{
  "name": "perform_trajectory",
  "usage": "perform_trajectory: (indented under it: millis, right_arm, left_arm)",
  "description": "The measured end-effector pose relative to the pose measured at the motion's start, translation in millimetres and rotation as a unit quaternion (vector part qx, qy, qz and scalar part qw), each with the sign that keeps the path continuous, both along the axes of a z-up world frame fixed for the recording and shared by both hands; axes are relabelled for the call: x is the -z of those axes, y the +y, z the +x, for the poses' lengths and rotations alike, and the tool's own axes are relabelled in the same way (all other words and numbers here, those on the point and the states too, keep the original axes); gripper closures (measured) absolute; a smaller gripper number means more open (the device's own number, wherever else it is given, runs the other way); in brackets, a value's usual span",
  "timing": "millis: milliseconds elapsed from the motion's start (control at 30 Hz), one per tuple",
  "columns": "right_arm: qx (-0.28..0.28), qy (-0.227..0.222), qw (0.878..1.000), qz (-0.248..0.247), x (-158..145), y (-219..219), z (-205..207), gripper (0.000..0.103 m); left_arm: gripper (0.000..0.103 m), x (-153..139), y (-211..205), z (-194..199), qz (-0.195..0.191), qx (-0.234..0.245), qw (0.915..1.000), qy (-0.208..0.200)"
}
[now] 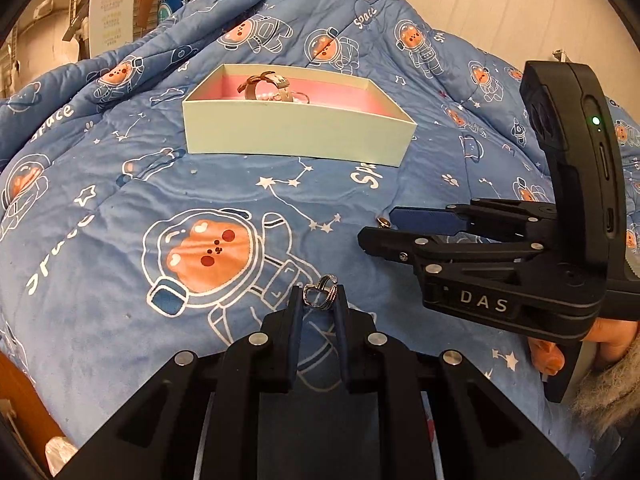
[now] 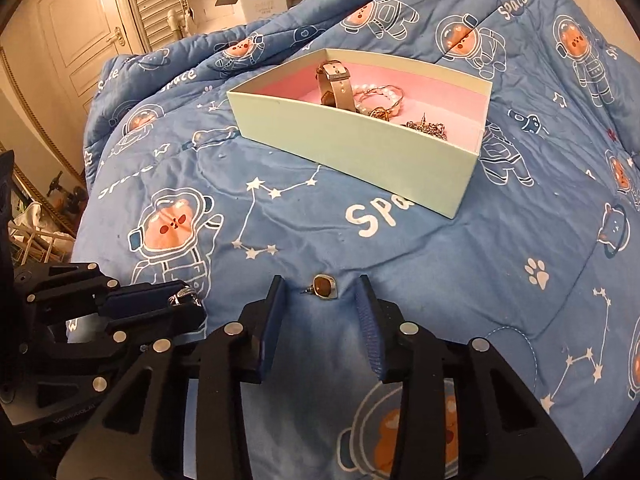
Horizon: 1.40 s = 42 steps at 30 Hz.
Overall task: Organize jewelry
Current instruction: 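Grasp the silver stone ring with the left tool while the right tool grasps the gold stud, then carry the stone ring and gold stud over the pink box with both tools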
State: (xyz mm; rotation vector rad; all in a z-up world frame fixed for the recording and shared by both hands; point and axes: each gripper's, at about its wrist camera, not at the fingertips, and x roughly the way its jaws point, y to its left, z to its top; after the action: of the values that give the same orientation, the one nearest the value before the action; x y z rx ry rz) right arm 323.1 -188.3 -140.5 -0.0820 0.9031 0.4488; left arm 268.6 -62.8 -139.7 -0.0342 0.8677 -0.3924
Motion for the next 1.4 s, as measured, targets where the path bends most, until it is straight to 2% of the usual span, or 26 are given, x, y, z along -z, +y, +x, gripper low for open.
perform_trajectory:
  millis: [200,467,833,1133,1400]
  right_arm:
    - [-0.011,-0.011,1.000,-0.015,0.7,3.4,-4.1,0.083]
    - [-0.011,-0.014,1.000,-0.007,-1.3,-0.3,-6.7,0.083]
    - [-0.002,-0.005,1.000,0.030,-9.5,-13.3,-15.0,0.084]
    - [-0.018,-0.005,0.998,0.057,-19.3,-15.7,-30.7,0.084]
    - [-0.021,-0.013,0.996,0.084,-35.8,-20.5,-28.4,0.084]
  left_arm:
    - [0.088,0.8,1.8,0.6,-0.011,-0.003,0.9999,0.005]
    - [0.088,0.3,1.4,0.4,-0.012,-0.003,0.9999,0.005]
    - [0.088,-4.5,2.7,-2.3,-0.021,-0.004,0.9998,0.005]
    - [0.088,-14.4,3.2,-6.5,-0.030,0.000,0.9995,-0.004]
    - [0.088,-31.1,3.8,-1.2,-0.038,0.005,0.9991,-0.019]
